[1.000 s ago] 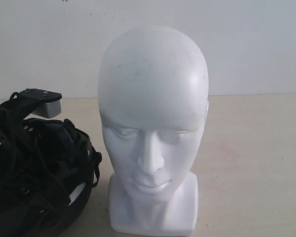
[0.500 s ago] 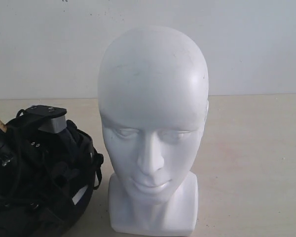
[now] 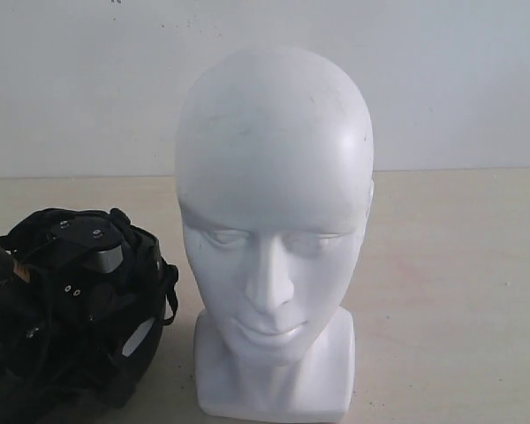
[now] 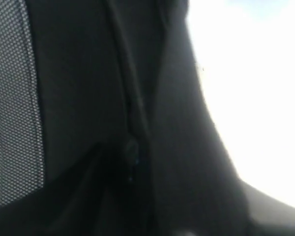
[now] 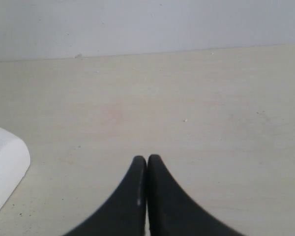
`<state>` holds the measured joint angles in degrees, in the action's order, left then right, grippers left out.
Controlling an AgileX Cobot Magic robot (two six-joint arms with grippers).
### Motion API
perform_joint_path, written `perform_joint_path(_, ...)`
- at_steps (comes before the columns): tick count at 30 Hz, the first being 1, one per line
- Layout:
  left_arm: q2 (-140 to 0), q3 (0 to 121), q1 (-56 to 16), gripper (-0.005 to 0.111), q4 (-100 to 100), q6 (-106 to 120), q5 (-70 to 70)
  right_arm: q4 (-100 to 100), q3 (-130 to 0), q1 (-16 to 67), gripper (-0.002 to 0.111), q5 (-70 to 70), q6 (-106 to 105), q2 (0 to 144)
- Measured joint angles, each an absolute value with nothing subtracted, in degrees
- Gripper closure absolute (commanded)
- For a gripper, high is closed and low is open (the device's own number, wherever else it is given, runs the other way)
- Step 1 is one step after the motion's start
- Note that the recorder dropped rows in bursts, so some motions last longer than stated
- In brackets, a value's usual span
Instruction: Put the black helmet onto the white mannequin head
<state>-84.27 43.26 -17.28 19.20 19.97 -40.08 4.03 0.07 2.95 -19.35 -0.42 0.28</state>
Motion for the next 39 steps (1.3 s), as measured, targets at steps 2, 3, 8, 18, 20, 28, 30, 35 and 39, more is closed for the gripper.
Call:
perform_joint_path(2,-84.3,43.3,-17.3,0.086,19.1,20.1,-39.5,4.0,0.1,2.9,0.108,-19.3,-0.4,0.3)
perform_joint_path(3,-84.3,43.3,-17.3,0.09,19.0,20.0,-39.5,4.0,0.1,2.9,0.108,-19.3,-0.4,0.3)
perform_joint_path(8,-84.3,43.3,-17.3,0.102,18.9,20.1,-39.5,4.0,0.1,2.9,0.108,-19.3,-0.4,0.3)
perform_joint_path(18,-83.8,47.3,-17.3,0.102,17.7,20.1,-42.1,4.0,0.1,2.9,0.108,-19.3,-0.4,0.3)
perform_joint_path(20,-82.8,49.8,-17.3,0.102,16.9,19.6,-43.5,4.0,0.1,2.9,0.108,-19.3,-0.4,0.3)
perform_joint_path(28,-80.6,56.3,-17.3,0.102,6.6,13.2,-54.0,4.0,0.1,2.9,0.108,-19.3,-0.4,0.3)
perform_joint_path(30,-80.6,56.3,-17.3,0.102,4.3,12.2,-54.9,4.0,0.1,2.9,0.108,-19.3,-0.4,0.3)
perform_joint_path(35,-79.8,56.3,-17.3,0.102,2.0,10.5,-55.8,4.0,0.1,2.9,0.108,-19.3,-0.4,0.3)
perform_joint_path(39,-77.8,56.3,-17.3,0.102,-0.8,9.1,-56.1,4.0,0.1,2.9,0.108,-19.3,-0.4,0.3)
